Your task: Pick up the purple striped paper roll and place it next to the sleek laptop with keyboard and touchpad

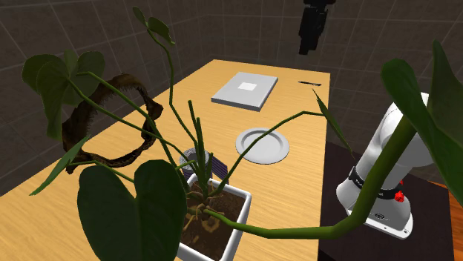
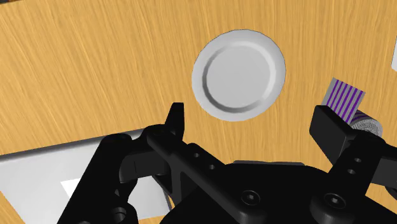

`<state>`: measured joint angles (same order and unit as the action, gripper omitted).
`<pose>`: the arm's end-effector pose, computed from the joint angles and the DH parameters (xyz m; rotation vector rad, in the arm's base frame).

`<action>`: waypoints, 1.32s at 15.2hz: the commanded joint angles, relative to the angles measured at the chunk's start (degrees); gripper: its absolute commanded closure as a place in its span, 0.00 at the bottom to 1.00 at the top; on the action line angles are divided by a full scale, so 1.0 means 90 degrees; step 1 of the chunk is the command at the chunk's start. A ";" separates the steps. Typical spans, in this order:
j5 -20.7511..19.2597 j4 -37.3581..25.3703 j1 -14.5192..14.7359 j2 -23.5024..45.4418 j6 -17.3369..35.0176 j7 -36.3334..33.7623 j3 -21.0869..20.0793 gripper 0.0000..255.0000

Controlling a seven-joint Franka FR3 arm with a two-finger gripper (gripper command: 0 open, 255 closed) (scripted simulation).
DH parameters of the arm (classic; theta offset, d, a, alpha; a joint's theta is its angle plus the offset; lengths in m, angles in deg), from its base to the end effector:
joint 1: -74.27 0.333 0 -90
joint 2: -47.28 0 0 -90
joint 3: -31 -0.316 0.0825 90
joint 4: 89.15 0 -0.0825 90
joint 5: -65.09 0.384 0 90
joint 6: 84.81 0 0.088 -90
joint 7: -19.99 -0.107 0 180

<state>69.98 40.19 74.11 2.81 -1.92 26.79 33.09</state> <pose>0.2968 -0.0060 0.6233 -3.0249 -0.1505 0.0402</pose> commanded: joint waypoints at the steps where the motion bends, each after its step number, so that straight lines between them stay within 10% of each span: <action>1: 0.0000 0.0000 0.0000 0.0000 0.0000 0.0000 0.0000 0.00; 20: 0.0811 0.1216 0.0675 0.1601 0.3427 -0.1875 -0.2524 0.00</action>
<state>77.27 51.51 80.03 15.40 27.10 11.14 11.81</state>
